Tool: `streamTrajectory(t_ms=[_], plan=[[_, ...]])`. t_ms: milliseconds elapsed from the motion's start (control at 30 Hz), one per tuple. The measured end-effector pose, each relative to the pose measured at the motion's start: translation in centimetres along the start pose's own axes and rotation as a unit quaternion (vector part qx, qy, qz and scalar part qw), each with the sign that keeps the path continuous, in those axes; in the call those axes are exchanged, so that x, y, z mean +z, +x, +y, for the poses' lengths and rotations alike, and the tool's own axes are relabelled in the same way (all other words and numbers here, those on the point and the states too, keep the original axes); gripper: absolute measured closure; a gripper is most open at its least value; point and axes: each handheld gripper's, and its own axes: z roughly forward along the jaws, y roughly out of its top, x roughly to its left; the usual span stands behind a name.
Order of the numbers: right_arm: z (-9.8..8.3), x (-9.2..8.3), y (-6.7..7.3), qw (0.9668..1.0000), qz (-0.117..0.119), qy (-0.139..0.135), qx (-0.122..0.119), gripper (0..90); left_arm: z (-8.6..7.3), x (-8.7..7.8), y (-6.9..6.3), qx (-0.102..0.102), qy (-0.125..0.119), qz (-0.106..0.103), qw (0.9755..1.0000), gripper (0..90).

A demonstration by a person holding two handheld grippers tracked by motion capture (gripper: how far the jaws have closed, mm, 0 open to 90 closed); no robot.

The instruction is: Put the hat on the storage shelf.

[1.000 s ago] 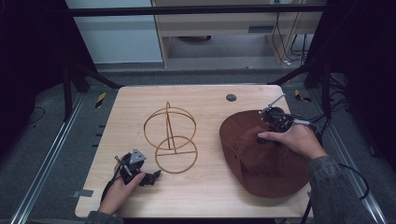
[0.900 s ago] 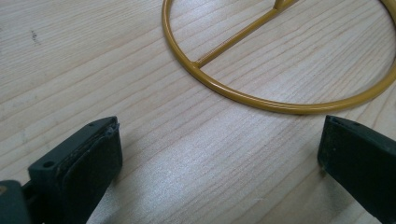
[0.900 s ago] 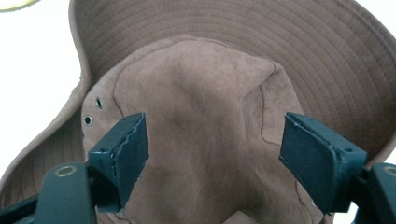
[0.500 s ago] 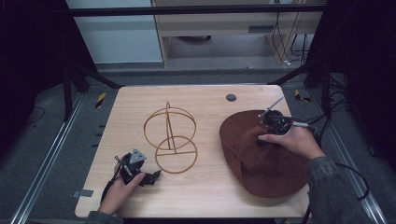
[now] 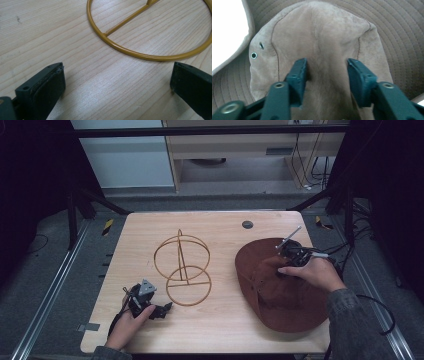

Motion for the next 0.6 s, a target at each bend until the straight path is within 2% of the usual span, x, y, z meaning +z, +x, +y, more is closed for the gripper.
streamTrajectory(t_ms=[100, 133, 167, 200, 367, 567, 600], plan=[[-0.2, 0.0, -0.1, 1.0, 0.003, 0.0, -0.003, 69.8, 0.0, 0.0, 0.0, 0.0, 0.0, 0.0, 1.0, 0.0], [-0.3, 0.0, -0.1, 1.0, 0.008, -0.003, -0.004, 80.6, 0.0, 0.0, 0.0, 0.0, 0.0, 0.0, 1.0, 0.0], [-0.3, 0.0, -0.1, 1.0, 0.008, -0.003, -0.004, 80.6, 0.0, 0.0, 0.0, 0.0, 0.0, 0.0, 1.0, 0.0], [-0.4, 0.0, -0.1, 0.9999, 0.009, -0.004, -0.007, 85.7, 0.0, 0.0, 0.0, 0.0, 0.0, 0.0, 1.0, 0.0], [-0.6, -0.3, -0.1, 0.9998, 0.013, -0.015, -0.003, 88.8, 0.0, 0.0, 0.0, 0.0, 0.0, 0.0, 1.0, 0.0], [-0.7, -1.6, 0.1, 0.9988, 0.023, -0.044, 0.005, 89.1, 0.0, 0.0, 0.0, 0.0, 0.0, 0.0, 1.0, 0.0], [-0.8, -2.2, 0.4, 0.998, 0.026, -0.057, 0.004, 89.1, 0.0, 0.0, 0.0, 0.0, 0.0, 0.0, 1.0, 0.0]])
